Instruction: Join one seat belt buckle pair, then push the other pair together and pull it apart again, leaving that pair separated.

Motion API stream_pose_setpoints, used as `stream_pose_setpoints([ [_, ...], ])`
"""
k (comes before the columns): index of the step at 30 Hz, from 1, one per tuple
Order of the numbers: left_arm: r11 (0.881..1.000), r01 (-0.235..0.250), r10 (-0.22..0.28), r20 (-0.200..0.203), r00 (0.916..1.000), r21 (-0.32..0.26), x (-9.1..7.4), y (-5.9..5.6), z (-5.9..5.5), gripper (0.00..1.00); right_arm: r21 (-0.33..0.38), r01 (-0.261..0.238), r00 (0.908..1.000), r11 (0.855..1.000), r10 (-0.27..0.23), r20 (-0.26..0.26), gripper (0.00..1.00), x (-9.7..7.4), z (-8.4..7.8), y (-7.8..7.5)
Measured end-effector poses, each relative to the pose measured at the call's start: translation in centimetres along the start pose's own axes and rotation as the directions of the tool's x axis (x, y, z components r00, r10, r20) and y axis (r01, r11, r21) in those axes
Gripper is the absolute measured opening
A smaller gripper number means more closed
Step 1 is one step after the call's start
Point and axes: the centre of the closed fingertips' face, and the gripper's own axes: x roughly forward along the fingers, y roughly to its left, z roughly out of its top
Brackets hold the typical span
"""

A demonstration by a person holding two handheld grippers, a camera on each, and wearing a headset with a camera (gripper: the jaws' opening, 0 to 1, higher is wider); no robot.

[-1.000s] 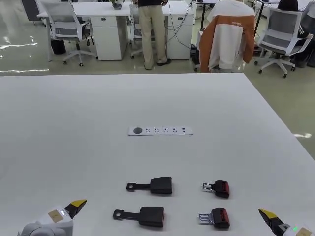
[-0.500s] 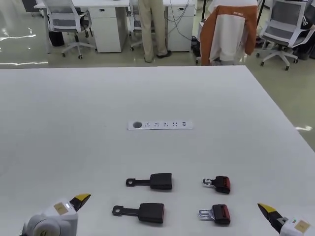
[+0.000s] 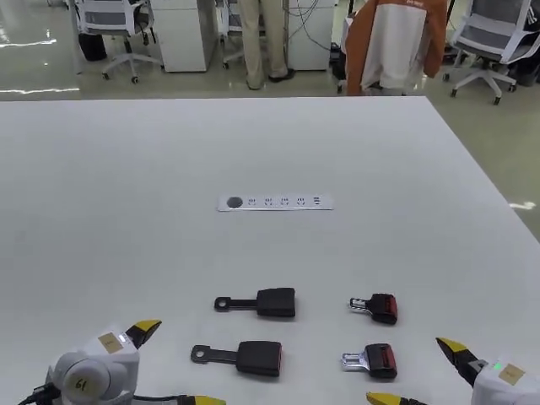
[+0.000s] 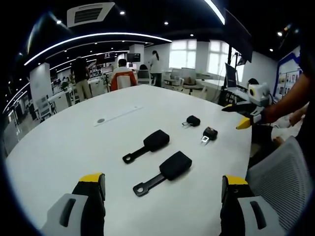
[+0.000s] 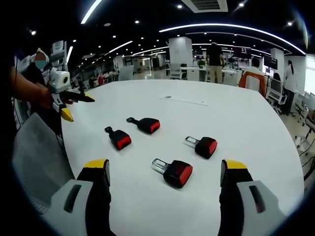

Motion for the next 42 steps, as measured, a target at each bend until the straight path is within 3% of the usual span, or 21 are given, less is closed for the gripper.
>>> stream_pose_setpoints([
  [6,1.000,0.017,-0.017,-0.011,0.9998,0.001,0.9,0.3,-0.1,1.00,0.005,-0.007,0.9999,1.000,0.007,-0.015,0.92,0.7,-0.3,-0.6],
  [10,1.000,0.028,-0.028,-0.012,0.9995,0.003,1.6,-0.1,0.5,1.00,0.005,-0.013,0.9997,1.000,0.013,-0.022,0.92,1.1,-0.2,-0.4],
  [20,0.998,0.066,-0.065,-0.032,0.9974,0.010,3.1,0.5,-0.4,0.99,0.010,-0.037,0.9983,0.999,0.037,-0.045,0.91,2.5,-1.2,-0.7],
  [30,0.992,0.122,-0.119,-0.066,0.9907,0.039,5.0,0.1,-0.5,0.97,-0.006,-0.092,0.9928,0.996,0.091,-0.078,0.89,3.8,-1.5,-0.7],
  [35,0.985,0.159,-0.152,-0.095,0.9838,0.063,5.8,-0.3,-0.7,0.96,-0.024,-0.134,0.9858,0.991,0.131,-0.105,0.88,4.4,-2.0,-0.6],
  [42,0.965,0.236,-0.218,-0.148,0.9647,0.118,7.0,-0.8,-1.5,0.91,-0.036,-0.200,0.9698,0.979,0.193,-0.149,0.85,5.2,-2.8,-0.5],
])
